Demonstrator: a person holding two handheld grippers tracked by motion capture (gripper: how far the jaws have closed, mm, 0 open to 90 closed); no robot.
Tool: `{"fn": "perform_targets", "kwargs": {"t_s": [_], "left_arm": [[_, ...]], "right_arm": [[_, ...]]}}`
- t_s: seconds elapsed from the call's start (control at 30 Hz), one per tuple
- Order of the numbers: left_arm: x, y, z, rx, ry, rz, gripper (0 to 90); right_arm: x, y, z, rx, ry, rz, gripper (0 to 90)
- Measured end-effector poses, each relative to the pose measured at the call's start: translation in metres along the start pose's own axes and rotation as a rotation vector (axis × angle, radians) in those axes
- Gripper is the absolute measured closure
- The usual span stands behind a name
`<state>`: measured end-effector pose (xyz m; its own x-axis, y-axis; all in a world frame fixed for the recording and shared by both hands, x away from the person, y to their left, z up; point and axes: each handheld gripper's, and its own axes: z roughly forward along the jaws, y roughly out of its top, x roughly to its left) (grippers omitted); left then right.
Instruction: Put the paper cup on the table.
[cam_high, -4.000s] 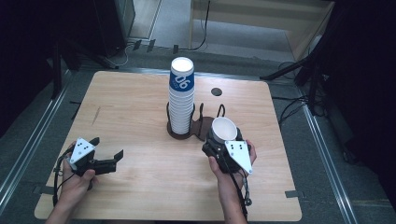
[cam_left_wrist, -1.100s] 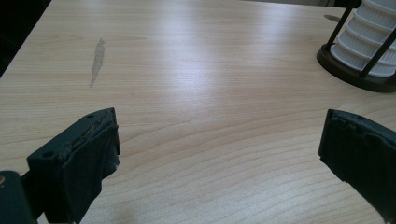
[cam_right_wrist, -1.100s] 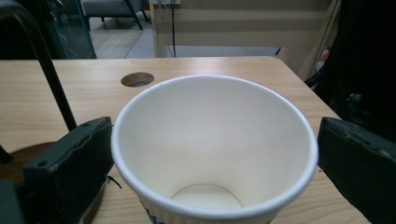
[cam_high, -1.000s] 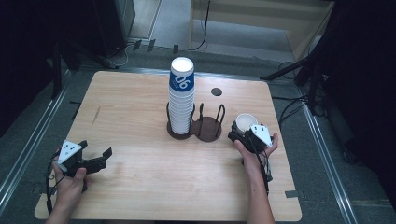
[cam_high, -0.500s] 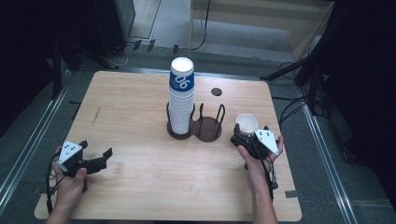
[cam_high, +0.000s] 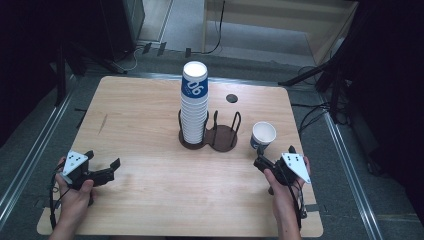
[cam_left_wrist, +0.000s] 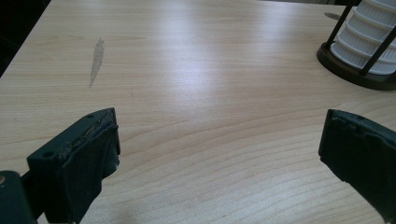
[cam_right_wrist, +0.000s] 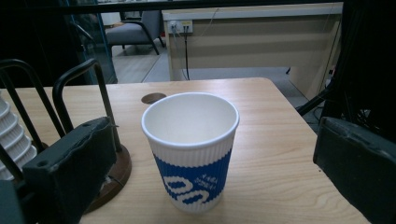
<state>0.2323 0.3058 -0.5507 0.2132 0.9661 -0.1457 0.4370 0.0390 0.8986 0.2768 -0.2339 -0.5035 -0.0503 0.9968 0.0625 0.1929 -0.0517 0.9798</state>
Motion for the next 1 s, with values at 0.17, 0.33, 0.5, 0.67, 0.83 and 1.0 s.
{"fn": "perform_targets", "kwargs": {"t_s": [0.17,0.33,0.5,0.67,0.83,1.0], "left_arm": [[0.000,0.000,0.000,0.000,0.003,0.000,0.0],[0.000,0.000,0.000,-0.003,0.005,0.001,0.0],[0.000,0.000,0.000,-0.002,0.003,-0.001,0.0],[0.000,0.000,0.000,-0.003,0.006,0.000,0.0],[0.000,0.000,0.000,-0.004,0.006,-0.001,0.0],[0.000,0.000,0.000,-0.003,0.005,-0.001,0.0]], "right_arm": [[-0.006,-0.008,-0.007,0.016,0.001,-0.017,0.0],[-0.011,-0.015,-0.014,0.030,0.009,-0.015,0.0],[-0.017,-0.022,-0.020,0.046,0.001,-0.036,0.0],[-0.023,-0.025,-0.026,0.071,-0.001,-0.037,0.0],[-0.034,-0.030,-0.031,0.088,-0.014,-0.028,0.4],[-0.045,-0.034,-0.037,0.103,-0.036,-0.018,0.4]]}}
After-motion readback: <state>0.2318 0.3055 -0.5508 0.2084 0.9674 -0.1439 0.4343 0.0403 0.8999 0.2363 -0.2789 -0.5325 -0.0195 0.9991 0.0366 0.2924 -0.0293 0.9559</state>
